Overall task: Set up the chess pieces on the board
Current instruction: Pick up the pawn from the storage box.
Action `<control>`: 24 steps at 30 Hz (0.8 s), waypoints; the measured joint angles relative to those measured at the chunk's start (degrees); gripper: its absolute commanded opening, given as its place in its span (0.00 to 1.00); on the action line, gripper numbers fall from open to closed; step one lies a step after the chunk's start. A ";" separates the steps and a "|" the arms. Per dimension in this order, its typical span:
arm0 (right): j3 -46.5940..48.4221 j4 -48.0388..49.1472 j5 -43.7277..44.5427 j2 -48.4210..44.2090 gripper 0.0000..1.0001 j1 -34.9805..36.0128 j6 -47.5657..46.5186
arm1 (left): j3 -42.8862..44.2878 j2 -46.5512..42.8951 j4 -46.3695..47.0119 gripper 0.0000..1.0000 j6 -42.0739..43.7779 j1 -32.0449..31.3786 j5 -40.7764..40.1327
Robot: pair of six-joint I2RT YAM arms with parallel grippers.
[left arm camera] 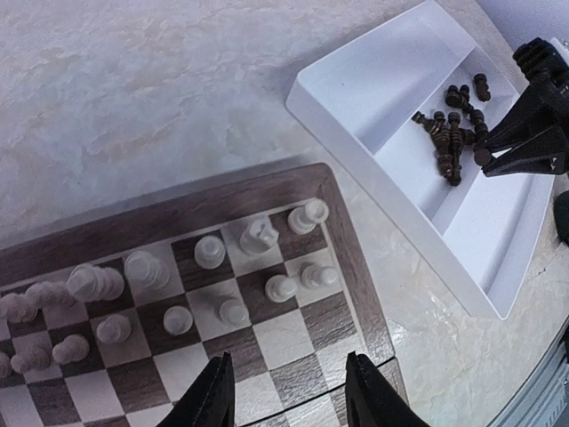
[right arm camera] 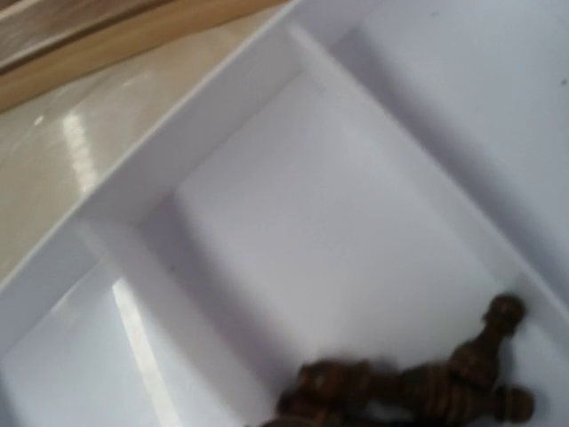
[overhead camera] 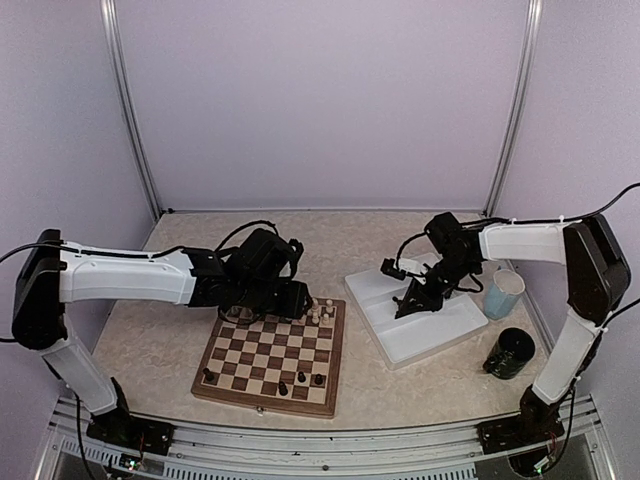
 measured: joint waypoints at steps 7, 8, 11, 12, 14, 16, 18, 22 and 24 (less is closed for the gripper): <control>-0.74 -5.27 0.35 -3.02 0.12 0.81 -3.82 | 1.36 2.10 5.79 0.43 2.89 1.05 3.89; -0.96 -5.44 0.57 -3.02 0.12 1.14 -4.00 | 1.36 2.19 6.27 0.43 3.06 1.27 4.39; -1.25 -6.23 1.07 -2.99 0.14 2.38 -4.37 | 1.36 2.56 7.58 0.43 3.58 1.68 6.01; -1.25 -6.23 1.14 -2.95 0.15 2.89 -4.46 | 1.36 2.75 8.02 0.43 3.76 1.84 6.82; -1.25 -6.27 1.29 -2.78 0.16 3.58 -4.59 | 1.36 3.21 8.59 0.43 3.98 1.90 7.74; -1.25 -6.27 1.66 -2.16 0.18 4.28 -4.72 | 1.36 3.63 8.96 0.43 4.20 1.90 8.46; -1.25 -6.29 2.21 -1.22 0.19 4.94 -4.92 | 1.36 3.69 9.03 0.43 4.28 1.95 8.79; -1.92 -6.23 3.23 0.46 0.21 6.14 -5.20 | 1.33 3.69 9.70 0.43 4.33 2.23 9.14; -2.80 -6.21 3.72 0.74 0.22 6.34 -5.35 | 1.27 3.69 10.14 0.43 4.31 2.43 9.38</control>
